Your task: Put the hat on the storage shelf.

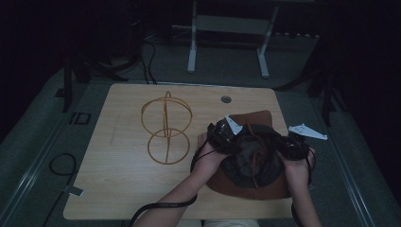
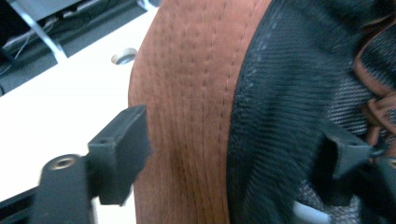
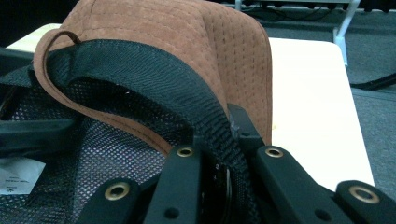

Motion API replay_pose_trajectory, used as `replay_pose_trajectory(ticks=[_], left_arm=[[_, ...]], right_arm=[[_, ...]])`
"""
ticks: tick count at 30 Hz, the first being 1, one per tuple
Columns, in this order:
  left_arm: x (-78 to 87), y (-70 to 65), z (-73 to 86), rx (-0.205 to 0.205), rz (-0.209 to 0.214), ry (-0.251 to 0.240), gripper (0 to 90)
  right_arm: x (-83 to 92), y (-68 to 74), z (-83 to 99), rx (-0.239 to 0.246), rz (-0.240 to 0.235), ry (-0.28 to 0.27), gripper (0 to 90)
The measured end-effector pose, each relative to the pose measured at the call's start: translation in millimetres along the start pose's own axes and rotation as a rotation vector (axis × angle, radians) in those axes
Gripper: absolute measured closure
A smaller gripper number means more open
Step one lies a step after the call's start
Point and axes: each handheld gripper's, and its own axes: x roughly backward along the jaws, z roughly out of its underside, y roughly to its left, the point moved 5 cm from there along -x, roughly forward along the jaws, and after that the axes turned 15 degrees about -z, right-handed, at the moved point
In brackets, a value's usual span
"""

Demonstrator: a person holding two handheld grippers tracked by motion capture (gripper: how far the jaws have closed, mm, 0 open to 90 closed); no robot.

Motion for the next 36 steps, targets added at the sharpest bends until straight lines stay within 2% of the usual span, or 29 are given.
replay_pose_trajectory(ticks=[3,7,10,12,13,16,21,24,25,27,30,32,36], left_arm=[[-5.1,0.2,1.6,-0.029,-0.043,0.001,32.3],[-10.5,5.7,3.7,0.003,-0.082,-0.014,52.2],[-11.9,6.4,3.2,-0.003,-0.096,-0.028,69.8],[-10.8,7.3,1.5,0.008,-0.103,-0.047,81.5],[-10.2,7.9,0.5,0.008,-0.102,-0.049,85.0],[-9.1,8.2,-3.1,0.024,-0.067,-0.051,87.0],[-4.5,11.8,-11.3,0.02,-0.036,-0.073,87.4],[-1.3,16.1,-15.5,0.032,-0.031,-0.091,87.5],[-0.1,17.4,-16.6,0.044,-0.025,-0.094,87.5],[2.6,20.3,-18.8,0.035,-0.036,-0.11,87.5],[7.8,25.4,-22.9,0.046,-0.033,-0.133,87.6],[10.8,27.6,-24.4,0.033,-0.05,-0.144,87.6],[16.7,31.7,-24.5,0.038,-0.05,-0.165,87.6]], right_arm=[[-1.4,4.5,-1.0,0.011,-0.013,-0.002,84.1],[-3.1,6.9,-1.1,0.012,-0.02,-0.003,84.1],[-4.0,8.4,-0.6,0.008,-0.024,-0.005,84.1],[-4.6,9.9,0.2,0.01,-0.027,0.001,83.9],[-4.5,10.3,0.5,0.008,-0.033,0.0,83.9],[-1.2,10.7,0.4,-0.007,-0.023,-0.002,83.4],[6.9,12.1,-1.3,-0.007,-0.021,-0.016,80.6],[11.5,13.6,-1.8,-0.008,-0.04,-0.026,73.7],[12.5,14.5,-2.2,-0.012,-0.053,-0.03,68.5],[15.8,15.8,-3.5,-0.031,-0.093,-0.041,57.8],[21.4,20.7,-3.0,0.001,-0.117,-0.021,47.6],[27.4,24.5,-3.2,0.022,-0.133,-0.021,42.7],[48.2,29.5,-8.8,0.08,-0.16,-0.05,41.4]])
